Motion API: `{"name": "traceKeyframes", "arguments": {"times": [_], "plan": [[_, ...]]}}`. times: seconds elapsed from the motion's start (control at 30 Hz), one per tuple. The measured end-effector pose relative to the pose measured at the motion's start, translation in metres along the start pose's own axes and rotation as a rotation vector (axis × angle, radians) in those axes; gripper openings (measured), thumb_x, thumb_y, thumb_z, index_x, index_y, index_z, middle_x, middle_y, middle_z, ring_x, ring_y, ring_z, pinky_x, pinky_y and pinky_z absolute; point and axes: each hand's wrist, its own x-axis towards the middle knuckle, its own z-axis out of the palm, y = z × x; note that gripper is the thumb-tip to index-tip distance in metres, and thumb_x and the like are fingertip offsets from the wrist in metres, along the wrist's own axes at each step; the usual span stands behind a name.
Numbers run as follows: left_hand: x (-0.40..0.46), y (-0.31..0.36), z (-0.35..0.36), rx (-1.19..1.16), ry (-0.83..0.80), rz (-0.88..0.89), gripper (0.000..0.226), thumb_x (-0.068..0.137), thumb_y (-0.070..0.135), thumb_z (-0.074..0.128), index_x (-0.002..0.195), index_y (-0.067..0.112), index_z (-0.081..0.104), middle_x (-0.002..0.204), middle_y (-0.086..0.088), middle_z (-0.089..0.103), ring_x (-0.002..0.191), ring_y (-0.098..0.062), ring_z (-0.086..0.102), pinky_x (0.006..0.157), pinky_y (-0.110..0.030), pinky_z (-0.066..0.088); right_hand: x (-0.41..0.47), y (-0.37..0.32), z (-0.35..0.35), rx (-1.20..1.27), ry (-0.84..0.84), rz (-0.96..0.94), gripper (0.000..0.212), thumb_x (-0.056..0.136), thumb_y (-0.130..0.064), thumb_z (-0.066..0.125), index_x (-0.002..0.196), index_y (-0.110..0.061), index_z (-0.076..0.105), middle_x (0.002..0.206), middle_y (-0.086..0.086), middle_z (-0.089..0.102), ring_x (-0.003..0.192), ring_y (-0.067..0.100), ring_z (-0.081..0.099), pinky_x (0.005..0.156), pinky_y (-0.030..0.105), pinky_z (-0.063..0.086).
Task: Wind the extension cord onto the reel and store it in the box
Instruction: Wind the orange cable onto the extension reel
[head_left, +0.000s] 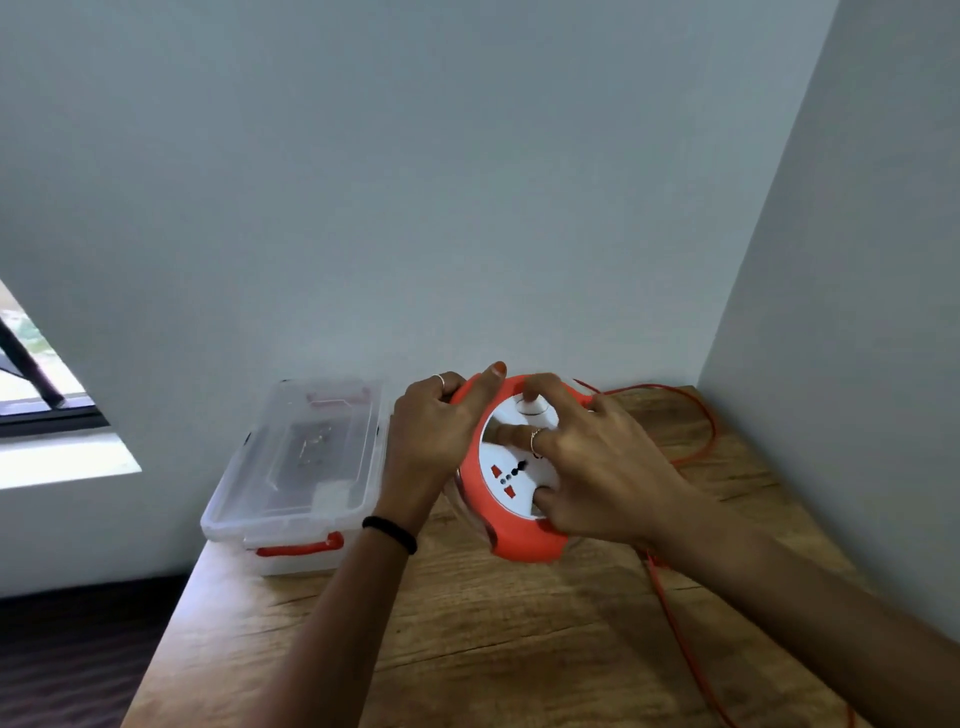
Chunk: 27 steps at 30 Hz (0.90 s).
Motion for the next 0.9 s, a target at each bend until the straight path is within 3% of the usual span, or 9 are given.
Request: {"name": "traceKeyframes", "arguments": {"times": [0.1, 0.17, 0.23, 0.3, 0.37, 0.53, 0.63, 0.77, 0.9], "plan": [[0.004, -0.003, 0.003, -0.014, 0.069, 0.009, 0.064, 0.082, 0.054, 0.064, 0.058, -0.003, 0.045, 0.05, -0.01, 0.044, 0.046, -0.016, 0.042, 0.05, -0.031, 0.036, 0.006, -0.004, 0.005, 0.096, 0.058, 0.147, 0.062, 0.056, -0.032, 0.063, 0.118, -0.033, 0.063, 0.117, 0.008, 0.051, 0.074, 0.024, 0.063, 0.058, 0.027, 0.045], [0.005, -0.006, 0.007, -0.008, 0.126, 0.014, 0.065, 0.083, 0.055, 0.063, 0.061, -0.005, 0.046, 0.051, -0.014, 0.047, 0.047, -0.015, 0.043, 0.05, -0.031, 0.036, 0.01, -0.005, 0.01, 0.137, 0.056, 0.256, 0.067, 0.058, -0.031, 0.068, 0.124, -0.035, 0.06, 0.122, 0.005, 0.046, 0.072, 0.025, 0.061, 0.055, 0.025, 0.044], [0.004, -0.01, 0.014, -0.006, 0.203, -0.003, 0.064, 0.082, 0.054, 0.063, 0.058, -0.002, 0.044, 0.049, -0.014, 0.044, 0.045, -0.01, 0.039, 0.049, -0.025, 0.034, 0.014, -0.008, 0.015, 0.173, 0.051, 0.369, 0.069, 0.062, -0.033, 0.071, 0.129, -0.038, 0.055, 0.126, 0.0, 0.039, 0.079, 0.024, 0.061, 0.059, 0.026, 0.047], [-0.001, -0.012, 0.022, -0.036, 0.278, -0.027, 0.059, 0.083, 0.049, 0.065, 0.052, 0.008, 0.038, 0.045, -0.002, 0.037, 0.043, -0.007, 0.033, 0.045, -0.017, 0.028, 0.016, -0.01, 0.018, 0.222, 0.072, 0.482, 0.068, 0.064, -0.035, 0.071, 0.13, -0.039, 0.054, 0.126, -0.002, 0.036, 0.086, 0.024, 0.062, 0.067, 0.028, 0.048], [-0.007, -0.014, 0.032, -0.071, 0.327, -0.049, 0.054, 0.084, 0.047, 0.065, 0.051, 0.013, 0.04, 0.045, 0.003, 0.041, 0.043, -0.007, 0.036, 0.046, -0.019, 0.031, 0.018, -0.012, 0.022, 0.257, 0.087, 0.6, 0.067, 0.065, -0.04, 0.072, 0.13, -0.037, 0.054, 0.125, -0.002, 0.036, 0.091, 0.024, 0.061, 0.073, 0.028, 0.048], [-0.014, -0.013, 0.046, -0.127, 0.366, -0.081, 0.045, 0.086, 0.042, 0.066, 0.051, 0.023, 0.045, 0.041, 0.011, 0.047, 0.04, -0.001, 0.048, 0.041, -0.008, 0.031, 0.021, -0.017, 0.029, 0.277, 0.157, 0.862, 0.063, 0.065, -0.048, 0.073, 0.125, -0.036, 0.058, 0.127, 0.001, 0.04, 0.092, 0.028, 0.062, 0.07, 0.027, 0.04], [-0.011, -0.017, 0.044, -0.141, 0.324, -0.065, 0.043, 0.087, 0.043, 0.065, 0.053, 0.02, 0.049, 0.047, 0.006, 0.054, 0.045, -0.006, 0.054, 0.045, -0.016, 0.039, 0.019, -0.02, 0.026, 0.259, 0.13, 0.827, 0.062, 0.07, -0.048, 0.07, 0.128, -0.032, 0.055, 0.129, 0.0, 0.036, 0.1, 0.029, 0.059, 0.073, 0.03, 0.042], [-0.008, -0.016, 0.036, -0.134, 0.266, -0.04, 0.04, 0.087, 0.043, 0.063, 0.057, 0.018, 0.054, 0.053, -0.001, 0.06, 0.05, -0.02, 0.06, 0.047, -0.028, 0.046, 0.01, -0.014, 0.018, 0.284, 0.084, 0.636, 0.063, 0.079, -0.052, 0.064, 0.134, -0.026, 0.048, 0.138, 0.0, 0.029, 0.11, 0.027, 0.055, 0.082, 0.033, 0.047], [0.002, -0.015, 0.023, -0.136, 0.236, -0.004, 0.05, 0.088, 0.044, 0.062, 0.064, 0.0, 0.058, 0.058, -0.015, 0.062, 0.052, -0.029, 0.06, 0.047, -0.034, 0.046, -0.005, 0.004, 0.004, 0.287, 0.098, 0.42, 0.053, 0.085, -0.042, 0.063, 0.134, -0.029, 0.048, 0.139, -0.004, 0.031, 0.092, 0.024, 0.064, 0.075, 0.035, 0.054]]}}
